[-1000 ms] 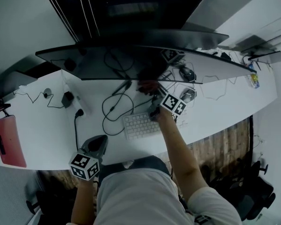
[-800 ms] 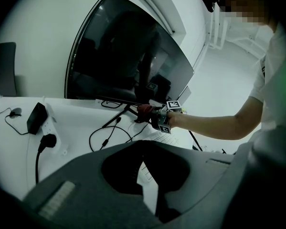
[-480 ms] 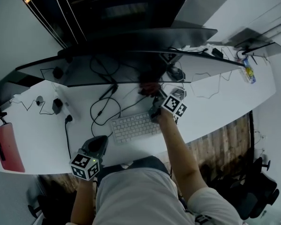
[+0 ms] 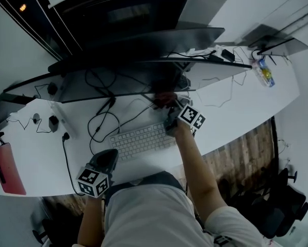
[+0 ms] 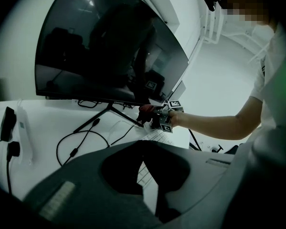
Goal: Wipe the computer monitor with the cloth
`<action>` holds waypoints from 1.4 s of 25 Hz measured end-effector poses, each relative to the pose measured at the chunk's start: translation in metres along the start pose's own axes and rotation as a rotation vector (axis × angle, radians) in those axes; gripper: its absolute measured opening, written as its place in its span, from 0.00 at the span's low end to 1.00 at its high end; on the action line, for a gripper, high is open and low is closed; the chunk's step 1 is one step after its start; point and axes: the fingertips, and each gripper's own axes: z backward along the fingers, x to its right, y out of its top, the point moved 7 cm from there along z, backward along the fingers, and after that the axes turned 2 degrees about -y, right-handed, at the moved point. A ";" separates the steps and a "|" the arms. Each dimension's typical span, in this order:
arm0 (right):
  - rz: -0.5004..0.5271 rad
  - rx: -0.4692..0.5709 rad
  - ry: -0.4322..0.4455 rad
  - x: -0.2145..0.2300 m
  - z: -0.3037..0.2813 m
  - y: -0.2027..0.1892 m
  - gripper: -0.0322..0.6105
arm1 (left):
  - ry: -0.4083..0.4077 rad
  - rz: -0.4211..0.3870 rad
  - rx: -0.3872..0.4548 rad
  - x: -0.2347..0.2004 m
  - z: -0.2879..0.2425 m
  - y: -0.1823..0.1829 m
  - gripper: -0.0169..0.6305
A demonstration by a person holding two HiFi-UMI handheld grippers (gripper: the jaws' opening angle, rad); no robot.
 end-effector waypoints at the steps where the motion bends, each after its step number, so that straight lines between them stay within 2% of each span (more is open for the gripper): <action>1: -0.004 0.004 -0.002 0.003 0.002 0.003 0.20 | -0.003 -0.003 -0.002 0.002 -0.003 0.001 0.04; 14: -0.081 0.058 -0.019 0.040 0.025 0.040 0.20 | -0.026 -0.033 -0.029 0.025 -0.032 0.014 0.04; 22: -0.081 0.089 -0.037 0.059 0.037 0.060 0.20 | -0.030 -0.042 -0.039 0.031 -0.043 0.018 0.04; 31: 0.014 0.102 -0.074 0.073 0.050 0.083 0.20 | -0.034 -0.052 -0.042 0.041 -0.053 0.024 0.04; 35: 0.112 0.098 -0.091 0.076 0.057 0.095 0.20 | -0.034 -0.055 -0.045 0.044 -0.056 0.024 0.04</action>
